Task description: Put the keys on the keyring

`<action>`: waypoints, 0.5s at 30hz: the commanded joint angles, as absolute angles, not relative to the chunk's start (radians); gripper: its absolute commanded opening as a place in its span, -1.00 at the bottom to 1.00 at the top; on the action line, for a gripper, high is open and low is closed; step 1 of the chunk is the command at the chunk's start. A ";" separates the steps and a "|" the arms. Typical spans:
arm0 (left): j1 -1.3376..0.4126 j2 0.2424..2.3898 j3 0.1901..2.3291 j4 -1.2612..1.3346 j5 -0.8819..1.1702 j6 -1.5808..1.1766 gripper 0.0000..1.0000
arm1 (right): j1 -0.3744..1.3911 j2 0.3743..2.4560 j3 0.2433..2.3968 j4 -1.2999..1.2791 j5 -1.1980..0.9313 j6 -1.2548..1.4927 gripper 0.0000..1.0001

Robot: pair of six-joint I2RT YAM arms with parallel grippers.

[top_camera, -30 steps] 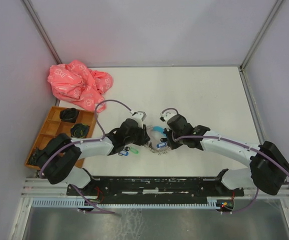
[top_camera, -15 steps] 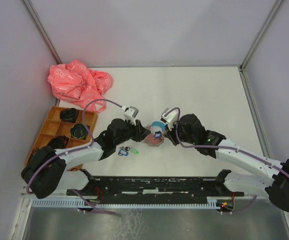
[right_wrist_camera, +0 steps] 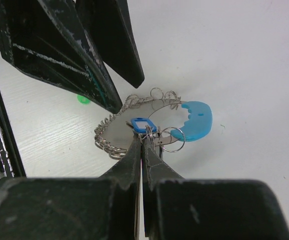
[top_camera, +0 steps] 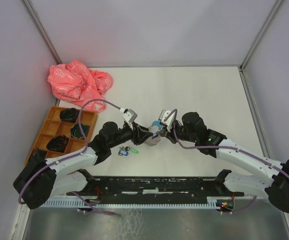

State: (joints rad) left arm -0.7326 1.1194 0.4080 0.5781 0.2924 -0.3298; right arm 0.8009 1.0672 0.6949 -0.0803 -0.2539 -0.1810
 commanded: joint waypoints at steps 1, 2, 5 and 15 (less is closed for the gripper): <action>-0.732 1.140 0.401 0.674 0.375 -0.223 -0.04 | 0.797 1.087 0.705 0.020 -0.334 -0.215 -0.98; -0.733 1.150 0.411 0.665 0.370 -0.209 -0.04 | 0.796 1.090 0.709 0.026 -0.341 -0.218 -0.98; -0.732 1.182 0.436 0.666 0.364 -0.164 -0.03 | 0.796 1.106 0.723 0.030 -0.370 -0.222 -0.98; -0.732 1.274 0.474 0.716 0.307 -0.119 -0.04 | 0.796 1.122 0.758 0.016 -0.441 -0.285 -0.98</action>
